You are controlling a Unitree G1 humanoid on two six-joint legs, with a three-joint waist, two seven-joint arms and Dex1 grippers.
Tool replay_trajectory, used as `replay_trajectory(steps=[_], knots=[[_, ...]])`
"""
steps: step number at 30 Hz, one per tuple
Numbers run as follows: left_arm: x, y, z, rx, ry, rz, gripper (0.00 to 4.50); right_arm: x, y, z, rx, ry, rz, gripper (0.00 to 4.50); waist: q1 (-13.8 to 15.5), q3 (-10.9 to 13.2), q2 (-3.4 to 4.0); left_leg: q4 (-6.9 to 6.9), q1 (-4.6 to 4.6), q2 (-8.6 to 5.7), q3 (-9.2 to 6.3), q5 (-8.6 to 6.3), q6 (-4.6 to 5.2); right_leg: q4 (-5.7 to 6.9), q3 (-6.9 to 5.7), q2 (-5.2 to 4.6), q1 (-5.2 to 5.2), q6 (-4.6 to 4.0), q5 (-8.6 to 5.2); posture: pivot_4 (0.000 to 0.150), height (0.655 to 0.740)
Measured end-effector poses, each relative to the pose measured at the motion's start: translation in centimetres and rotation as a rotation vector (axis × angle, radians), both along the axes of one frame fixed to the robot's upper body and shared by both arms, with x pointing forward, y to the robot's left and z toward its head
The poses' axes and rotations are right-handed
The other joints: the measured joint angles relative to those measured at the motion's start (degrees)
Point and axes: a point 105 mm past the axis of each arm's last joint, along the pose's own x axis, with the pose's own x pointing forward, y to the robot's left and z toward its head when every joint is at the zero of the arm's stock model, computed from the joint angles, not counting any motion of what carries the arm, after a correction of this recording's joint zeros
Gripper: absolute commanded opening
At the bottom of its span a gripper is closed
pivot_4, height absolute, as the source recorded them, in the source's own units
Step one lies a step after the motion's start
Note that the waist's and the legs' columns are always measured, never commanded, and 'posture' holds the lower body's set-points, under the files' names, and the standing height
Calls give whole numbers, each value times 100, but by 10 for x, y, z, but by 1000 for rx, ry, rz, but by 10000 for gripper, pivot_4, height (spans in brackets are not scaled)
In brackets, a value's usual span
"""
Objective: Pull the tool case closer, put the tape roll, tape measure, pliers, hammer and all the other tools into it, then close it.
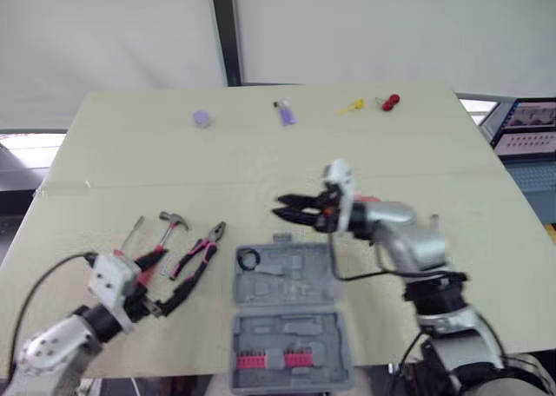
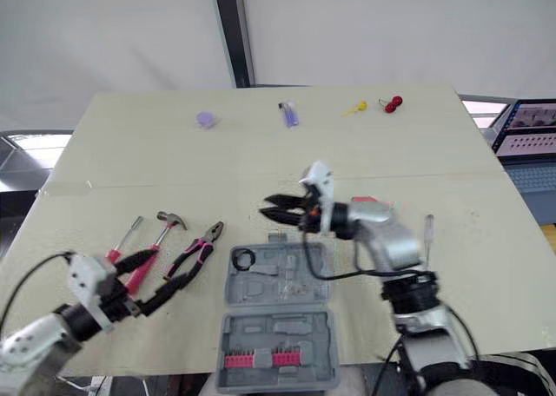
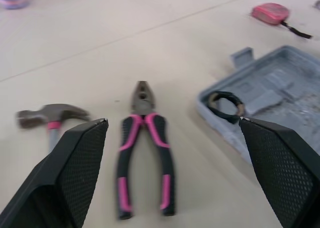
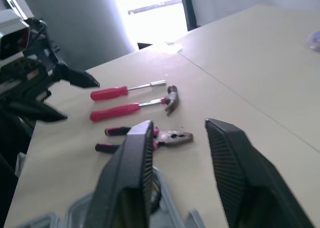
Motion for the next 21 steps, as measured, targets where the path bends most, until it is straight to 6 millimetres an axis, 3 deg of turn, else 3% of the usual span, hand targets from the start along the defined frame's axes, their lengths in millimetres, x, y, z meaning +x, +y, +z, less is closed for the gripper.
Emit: replay_trajectory(steps=[2, 6, 12, 15, 21], knots=[[-1, 29, 5, 28, 12, 69, 45000, -9, -43, -22, -99, 91, -75, 43415, -8, 6, -9, -2, -1, 0, 11, -2, 3, -8, 0, 0, -1, 0, 0, 1500, 7400], [-11, 87, 3, 74, 66, 205, 45000, -18, -132, -49, -219, 205, -315, 44296, -56, 17, -13, -2, 13, 2, 45, -2, 3, -10, 14, -2, -4, 0, 0, 1500, 7400], [-28, 148, -12, 93, 92, 418, 45000, -26, -227, -52, -245, 187, -651, 44296, -68, 20, -20, -7, 18, 8, 55, -6, 5, -10, 14, -2, -7, 0, 0, 1500, 7400], [-30, 172, -13, 86, 56, 537, 45000, -35, -255, -66, -256, 201, -769, 44296, -63, 24, -30, -2, 19, 9, 55, -6, 5, -7, 15, -2, -5, 0, 0, 1500, 7400], [-34, 187, -19, 77, 52, 611, 45000, -42, -280, -76, -278, 180, -884, 44296, -87, 25, -31, -3, 21, 11, 57, -6, 5, -4, 16, -2, -6, 0, 0, 1500, 7400]])
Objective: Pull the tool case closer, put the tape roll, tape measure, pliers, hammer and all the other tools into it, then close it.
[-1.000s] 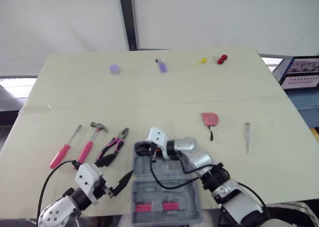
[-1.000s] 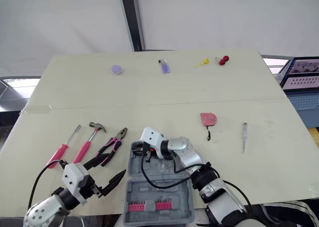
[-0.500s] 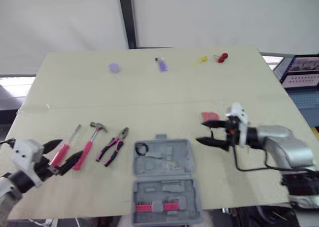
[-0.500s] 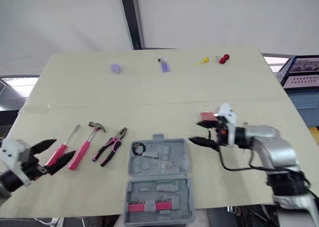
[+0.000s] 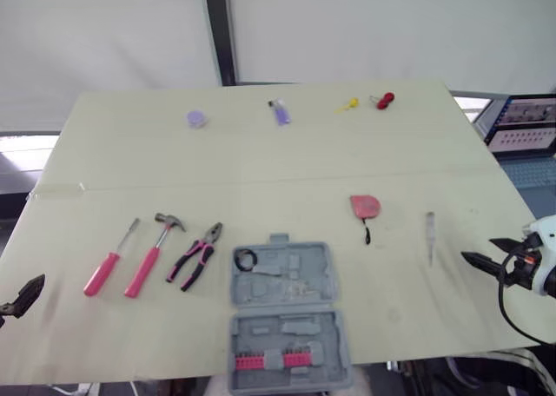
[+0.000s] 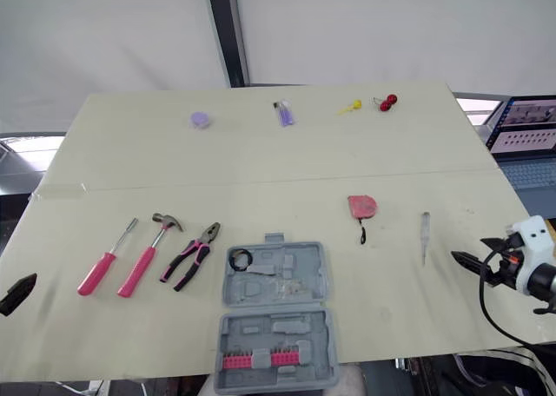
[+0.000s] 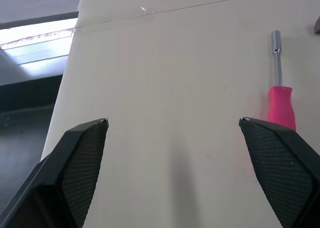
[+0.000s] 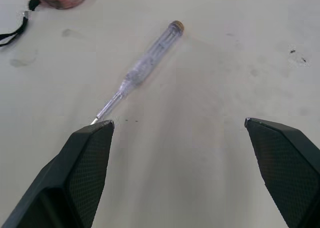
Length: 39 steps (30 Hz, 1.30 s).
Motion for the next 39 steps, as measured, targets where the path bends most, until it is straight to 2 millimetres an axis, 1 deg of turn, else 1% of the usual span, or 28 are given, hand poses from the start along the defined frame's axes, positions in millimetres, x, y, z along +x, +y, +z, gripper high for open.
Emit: replay_trajectory(steps=[4, 8, 10, 12, 14, 18, 19, 20, 21, 22, 23, 25, 26, 27, 28, 32, 35, 39], knots=[[0, 0, -3, 18, 5, 14, 45000, 0, -4, -1, -5, -8, -17, 44296, -17, 0, 1, 0, 0, 0, 0, 0, 0, 0, 0, 0, 0, 0, 0, 1500, 7400], [-5, -6, -13, 7, 22, 21, 45000, 2, -6, 0, -4, -24, -22, 44296, -52, 0, 0, 0, 0, 1, 0, 0, 0, 0, 0, 0, 0, 0, 0, 1500, 7400], [-5, -9, -15, 3, 26, 13, 45000, 4, -5, 2, 2, -32, -22, 44296, -55, 0, 0, 0, 0, 2, -1, 0, 0, 0, -1, 0, 1, 0, 0, 1500, 7400], [-3, -13, -12, 8, 26, -5, 45000, 9, -1, 5, 21, -52, -15, 44296, -63, 0, 0, 0, 0, 2, 0, 0, 0, 1, -1, 0, 1, 0, 0, 1500, 7400], [4, -23, -6, 20, 21, -56, 45000, 15, 7, 10, 51, -73, -1, 44296, -63, 0, 0, 1, 0, 2, -1, 0, 0, 0, 0, 0, 1, 0, 0, 1500, 7400], [33, -72, 14, 25, -32, -276, 45000, 28, 33, 30, 97, -133, 70, 44296, -14, 0, 3, 4, 0, 2, -2, 0, 0, 4, 0, 0, 2, 0, 0, 1500, 7400], [41, -88, 18, 20, -45, -341, 45000, 30, 40, 34, 105, -143, 85, 44296, 6, 0, 3, 5, -1, 2, -2, 0, 0, 3, 0, 0, 2, 0, 0, 1500, 7400], [46, -100, 20, 17, -49, -391, 45000, 32, 47, 35, 110, -149, 95, 44296, 16, 0, 2, 5, -1, 2, -2, 0, 0, 4, 1, 0, 2, 0, 0, 1500, 7400], [52, -116, 22, 14, -50, -458, 45000, 34, 54, 35, 109, -150, 105, 44296, 38, -1, 2, 7, -1, 2, -2, 0, 0, 4, 1, 0, 2, 0, 1, 1500, 7400], [58, -135, 23, 12, -54, -530, 45000, 35, 62, 32, 111, -147, 113, 44296, 60, 0, 1, 10, -2, 2, -2, 0, -1, 5, 1, 0, 2, 0, 1, 1500, 7400], [63, -148, 24, 6, -57, -582, 45000, 37, 68, 28, 113, -144, 106, 44296, 79, -1, 2, 12, -3, 2, -2, 0, 0, 7, 1, 0, 2, -1, 1, 1500, 7400], [74, -182, 29, -7, -72, -713, 45000, 40, 83, 18, 130, -129, 81, 44296, 108, -1, 3, 15, -4, 1, -3, 0, -1, 10, 1, 0, 2, -1, 2, 1500, 7400], [78, -194, 31, -8, -82, -760, 45000, 40, 91, 14, 139, -124, 81, 44296, 107, -2, 4, 16, -3, 2, -3, 0, -1, 12, 1, 0, 1, -1, 2, 1500, 7400], [82, -214, 34, -5, -91, -842, 45000, 40, 101, 9, 143, -120, 69, 44296, 110, -2, 4, 16, -4, 1, -3, 0, -1, 10, 2, 0, 1, -1, 2, 1500, 7400], [86, -230, 34, 7, -92, -908, 45000, 41, 109, 5, 150, -119, 54, 44296, 109, -3, 5, 16, -3, 1, -3, 0, -1, 13, 2, 1, 1, -1, 2, 1500, 7400], [94, -294, 35, 47, -123, -1174, 45000, 47, 153, -8, 165, -101, 41, 44296, 75, -8, 14, 15, -3, 1, -3, 1, -2, 15, 2, 2, -2, -2, 2, 1500, 7400], [96, -329, 35, 52, -174, -1318, 45000, 54, 172, -17, 158, -82, 6, 44296, 60, -9, 15, 13, -4, 1, -3, 1, -2, 17, 2, 4, -5, -2, 2, 1500, 7400], [96, -359, 28, 36, -207, -1427, 45000, 61, 180, -21, 99, -79, -45, 44296, 62, -10, 18, 14, -7, 1, -3, 1, -1, 14, 1, 4, -6, -2, 2, 1500, 7400]])
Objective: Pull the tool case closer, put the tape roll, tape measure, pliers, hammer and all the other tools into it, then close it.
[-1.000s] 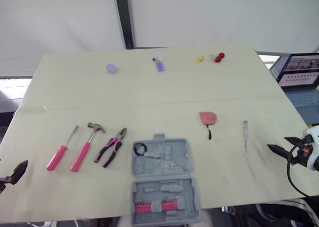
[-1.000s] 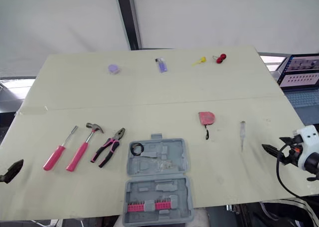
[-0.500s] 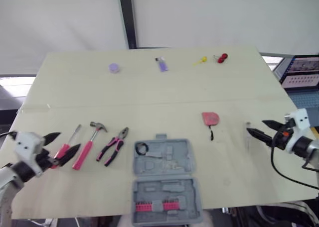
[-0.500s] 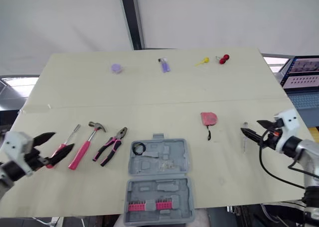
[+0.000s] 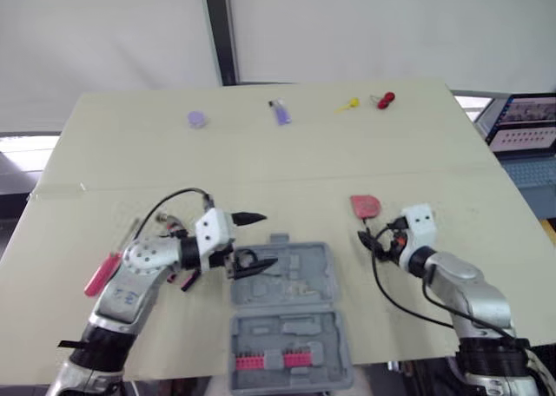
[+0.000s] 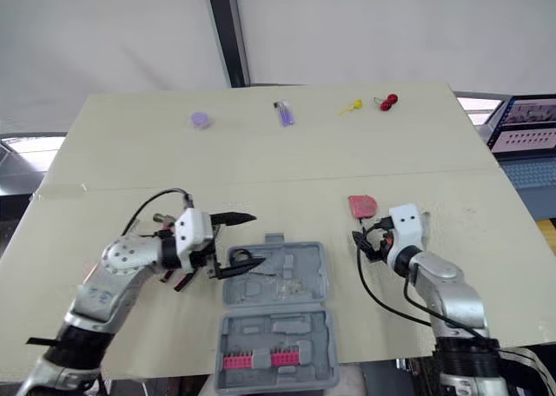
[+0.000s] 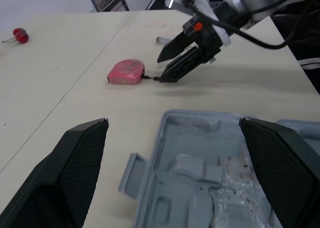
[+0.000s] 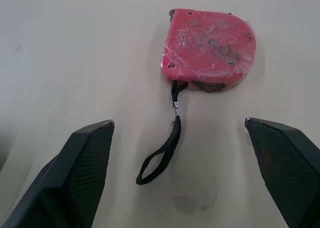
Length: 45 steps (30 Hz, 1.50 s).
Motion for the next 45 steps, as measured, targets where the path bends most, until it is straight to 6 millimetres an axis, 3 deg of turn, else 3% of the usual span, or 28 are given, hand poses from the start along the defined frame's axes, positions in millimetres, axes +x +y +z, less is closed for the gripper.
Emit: replay_trajectory(steps=[8, 9, 11, 18, 25, 30, 34, 42, 45], knots=[[-1, -33, -1, -59, -49, -61, 45000, 12, 15, -8, -43, 30, -8, 44296, -2, 0, 0, 4, 1, 0, 0, 0, 1, 2, 0, -1, 1, 0, 0, 1500, 7400], [0, -35, 0, -70, -50, -58, 45000, 13, 16, -8, -46, 30, -15, 41968, -1, 0, 0, 4, 1, 0, 0, 0, 1, 2, 0, -1, 2, 0, 0, 1500, 7400], [0, -37, 1, -75, -56, -55, 45000, 16, 14, -8, -60, 33, -33, 35596, -4, 0, 0, 5, 1, 0, -1, 0, 1, 2, 0, -1, 2, 0, 0, 1500, 7400], [6, -34, -2, -66, -50, -29, 45000, 19, 12, -8, -65, 32, -48, 489, 3, 0, 0, 5, 2, 0, -1, 0, 1, 2, 0, -1, 4, 0, 0, 1500, 7400], [3, -31, -6, -45, -54, -49, 45000, -2, -4, -12, -76, 65, -55, 125, 38, -1, -1, 6, 1, -1, -4, 0, 1, 1, -1, -1, 7, 0, 0, 1500, 7400], [-3, -20, -25, 52, -1, -119, 45000, -40, -19, -18, -67, 145, -45, 125, 58, -1, 0, 5, 2, -1, -4, 0, 1, 0, -1, -1, 7, 0, 0, 1500, 7400], [-14, -18, -42, 128, 54, -205, 45000, -70, -17, -24, -27, 214, -32, 125, 91, -1, -1, 7, 2, -1, -4, 0, 1, 0, 0, -1, 7, 0, 0, 1500, 7400], [-22, -18, -49, 162, 62, -269, 45000, -128, -2, -37, 11, 351, 44, 125, 165, -5, -5, 9, 2, -1, -4, -1, 3, -2, 2, -1, 11, 0, 0, 1500, 7400], [-23, -19, -50, 170, 63, -278, 45000, -141, -1, -39, 1, 386, 69, 125, 164, -9, -11, 9, 6, -1, -5, -1, 3, -1, 2, 0, 13, 0, 0, 1500, 7400]])
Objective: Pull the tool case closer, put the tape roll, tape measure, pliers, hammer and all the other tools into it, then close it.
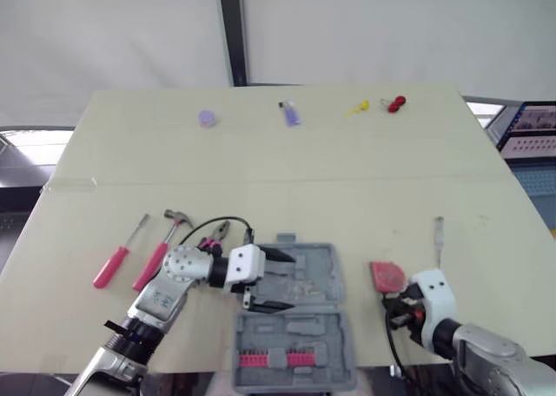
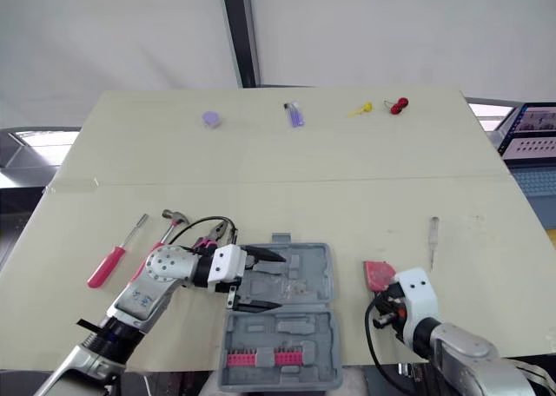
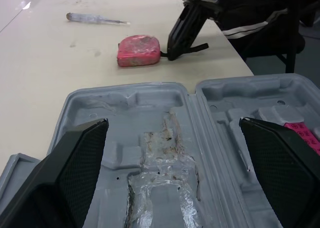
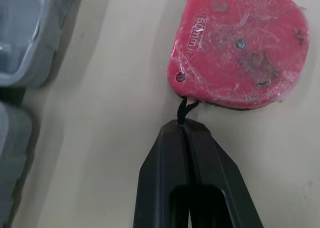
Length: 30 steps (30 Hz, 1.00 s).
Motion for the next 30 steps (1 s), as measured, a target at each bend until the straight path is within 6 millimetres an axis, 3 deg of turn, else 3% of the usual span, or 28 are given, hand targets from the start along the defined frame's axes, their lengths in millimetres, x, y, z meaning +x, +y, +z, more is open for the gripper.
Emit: replay_trajectory(steps=[11, 16, 19, 23, 26, 30], knots=[[-4, 0, -3, 12, -9, -13, 45000, -25, 10, -4, 21, 62, 41, 125, 4, -2, -4, -1, -1, 0, -1, 0, 1, -1, -1, 0, 0, 0, 0, 1500, 7400], [-5, -1, -1, 7, -15, -19, 45000, -27, 14, -5, 27, 73, 52, 125, -1, -5, -8, 1, 0, 0, -1, -1, 1, -2, 0, 0, 2, -1, 0, 1500, 7400], [-5, -1, -1, 7, -15, -21, 45000, -27, 15, -5, 35, 79, 59, 8716, -1, -5, -9, 1, 0, 0, -1, -1, 1, -2, 0, 0, 2, -1, 0, 1500, 7400], [-6, -3, -1, 1, -15, -26, 45000, -31, 19, 0, 77, 114, 124, 28651, 11, -7, -11, 3, -1, 0, -5, -1, 1, -1, -1, 0, 3, -1, 1, 1500, 7400], [-7, -3, -1, 2, -16, -33, 45000, -35, 7, 11, 45, 145, 209, 43972, 20, -2, -4, 8, -6, -4, -3, -3, 5, -5, 2, -2, 3, -1, 1, 1500, 7400], [-8, -4, 2, -10, -46, -46, 45000, -26, -10, 39, -26, 59, 415, 44572, 14, -1, -6, 5, -2, -2, -5, -3, 5, -6, 0, 1, 6, -2, 1, 1500, 7400]])
